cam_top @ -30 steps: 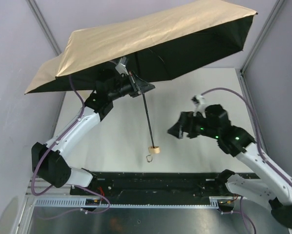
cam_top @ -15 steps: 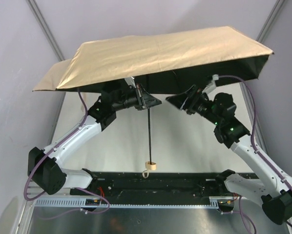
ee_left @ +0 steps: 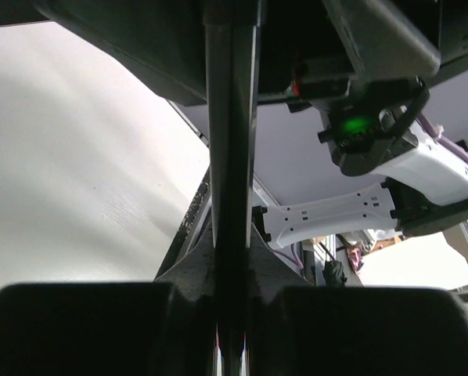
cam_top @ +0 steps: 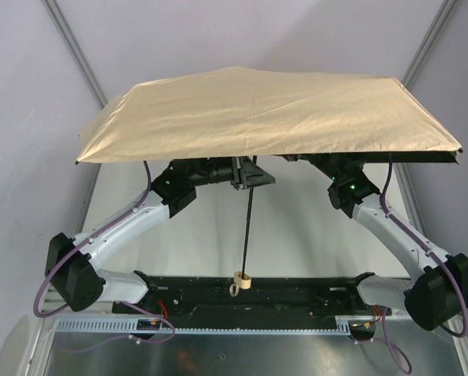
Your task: Put away the umbrella
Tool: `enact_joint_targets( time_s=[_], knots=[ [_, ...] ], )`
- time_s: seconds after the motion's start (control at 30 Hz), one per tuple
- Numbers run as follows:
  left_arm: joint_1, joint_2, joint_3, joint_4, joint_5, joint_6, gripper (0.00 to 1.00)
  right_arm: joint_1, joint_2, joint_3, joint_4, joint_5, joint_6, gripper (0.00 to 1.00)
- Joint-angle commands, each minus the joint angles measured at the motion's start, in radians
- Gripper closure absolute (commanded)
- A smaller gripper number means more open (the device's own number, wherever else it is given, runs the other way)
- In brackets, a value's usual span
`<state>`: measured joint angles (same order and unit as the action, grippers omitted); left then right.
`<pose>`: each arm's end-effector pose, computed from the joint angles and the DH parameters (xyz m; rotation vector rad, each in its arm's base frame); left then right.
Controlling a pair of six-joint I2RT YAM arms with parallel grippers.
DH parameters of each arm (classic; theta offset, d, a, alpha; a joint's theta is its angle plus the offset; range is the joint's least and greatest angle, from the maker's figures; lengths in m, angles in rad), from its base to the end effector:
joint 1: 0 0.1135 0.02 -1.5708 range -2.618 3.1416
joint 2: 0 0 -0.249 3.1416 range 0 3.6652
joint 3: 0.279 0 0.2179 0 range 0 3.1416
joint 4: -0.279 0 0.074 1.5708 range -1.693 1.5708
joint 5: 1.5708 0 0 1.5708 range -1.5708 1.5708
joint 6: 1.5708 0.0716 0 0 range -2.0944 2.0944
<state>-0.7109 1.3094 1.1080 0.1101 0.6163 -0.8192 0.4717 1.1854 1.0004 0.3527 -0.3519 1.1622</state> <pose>0.2039 -0.2302 0.3589 0.4390 1.8873 -1.6033 0.2405 0.1504 0.3883 0.2224 1.6031 1.5593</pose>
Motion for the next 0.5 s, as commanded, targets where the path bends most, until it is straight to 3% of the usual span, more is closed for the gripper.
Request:
enact_joint_targets(
  time_s=[0.0, 0.17, 0.27, 0.33, 0.4, 0.47],
  knots=[
    [-0.021, 0.0, 0.02, 0.131, 0.068, 0.035, 1.0, 0.006, 0.033, 0.06, 0.179, -0.019, 0.069, 0.36],
    [-0.031, 0.013, 0.024, 0.173, 0.114, 0.015, 1.0, 0.033, 0.027, 0.06, 0.241, -0.019, 0.027, 0.44],
    [-0.038, 0.023, 0.036, 0.183, 0.129, 0.014, 1.0, 0.047, 0.025, 0.061, 0.28, -0.03, 0.013, 0.57],
    [-0.042, 0.024, 0.042, 0.186, 0.136, 0.017, 1.0, 0.056, 0.02, 0.06, 0.296, -0.027, -0.007, 0.71],
    [-0.044, 0.021, 0.038, 0.188, 0.132, 0.018, 1.0, 0.063, 0.009, 0.061, 0.281, -0.002, -0.035, 0.92],
    [-0.044, 0.01, 0.02, 0.188, 0.095, 0.016, 0.93, 0.069, -0.014, 0.06, 0.226, 0.057, -0.071, 0.98]
  ],
)
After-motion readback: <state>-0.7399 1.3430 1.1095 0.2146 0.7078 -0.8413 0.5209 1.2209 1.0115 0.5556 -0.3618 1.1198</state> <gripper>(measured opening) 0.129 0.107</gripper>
